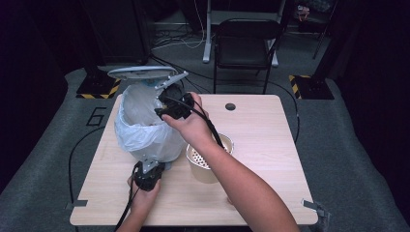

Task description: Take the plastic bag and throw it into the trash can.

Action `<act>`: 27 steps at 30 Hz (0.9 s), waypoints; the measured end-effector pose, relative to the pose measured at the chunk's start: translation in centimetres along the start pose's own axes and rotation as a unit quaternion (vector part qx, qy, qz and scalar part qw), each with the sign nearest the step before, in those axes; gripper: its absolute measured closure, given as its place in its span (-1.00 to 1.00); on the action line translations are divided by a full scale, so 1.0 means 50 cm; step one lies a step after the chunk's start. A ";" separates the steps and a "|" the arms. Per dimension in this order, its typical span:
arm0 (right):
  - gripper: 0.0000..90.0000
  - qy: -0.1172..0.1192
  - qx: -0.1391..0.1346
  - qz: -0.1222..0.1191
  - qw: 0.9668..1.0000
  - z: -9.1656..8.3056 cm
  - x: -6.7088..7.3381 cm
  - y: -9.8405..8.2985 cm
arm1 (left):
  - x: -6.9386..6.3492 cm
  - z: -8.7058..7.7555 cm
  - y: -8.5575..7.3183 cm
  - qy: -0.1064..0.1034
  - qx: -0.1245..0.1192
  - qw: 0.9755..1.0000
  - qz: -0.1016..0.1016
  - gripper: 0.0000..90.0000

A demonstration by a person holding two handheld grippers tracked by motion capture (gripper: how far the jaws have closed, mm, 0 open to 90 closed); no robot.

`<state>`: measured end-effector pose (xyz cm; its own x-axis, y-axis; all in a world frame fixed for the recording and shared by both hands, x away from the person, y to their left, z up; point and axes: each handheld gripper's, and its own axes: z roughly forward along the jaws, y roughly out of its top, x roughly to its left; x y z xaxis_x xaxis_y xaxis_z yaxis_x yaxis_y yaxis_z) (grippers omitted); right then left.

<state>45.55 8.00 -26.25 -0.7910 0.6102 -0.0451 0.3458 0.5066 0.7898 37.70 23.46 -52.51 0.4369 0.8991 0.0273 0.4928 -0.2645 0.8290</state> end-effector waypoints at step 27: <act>0.36 -0.031 -0.002 0.025 0.999 0.077 -0.006 0.012 | 0.001 0.000 0.000 -0.001 0.001 1.000 -0.001 1.00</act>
<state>47.94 10.48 -28.10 -0.7402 0.6710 -0.0427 0.3826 0.4725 0.7940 37.71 23.49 -52.51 0.4376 0.8989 0.0233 0.4949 -0.2624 0.8284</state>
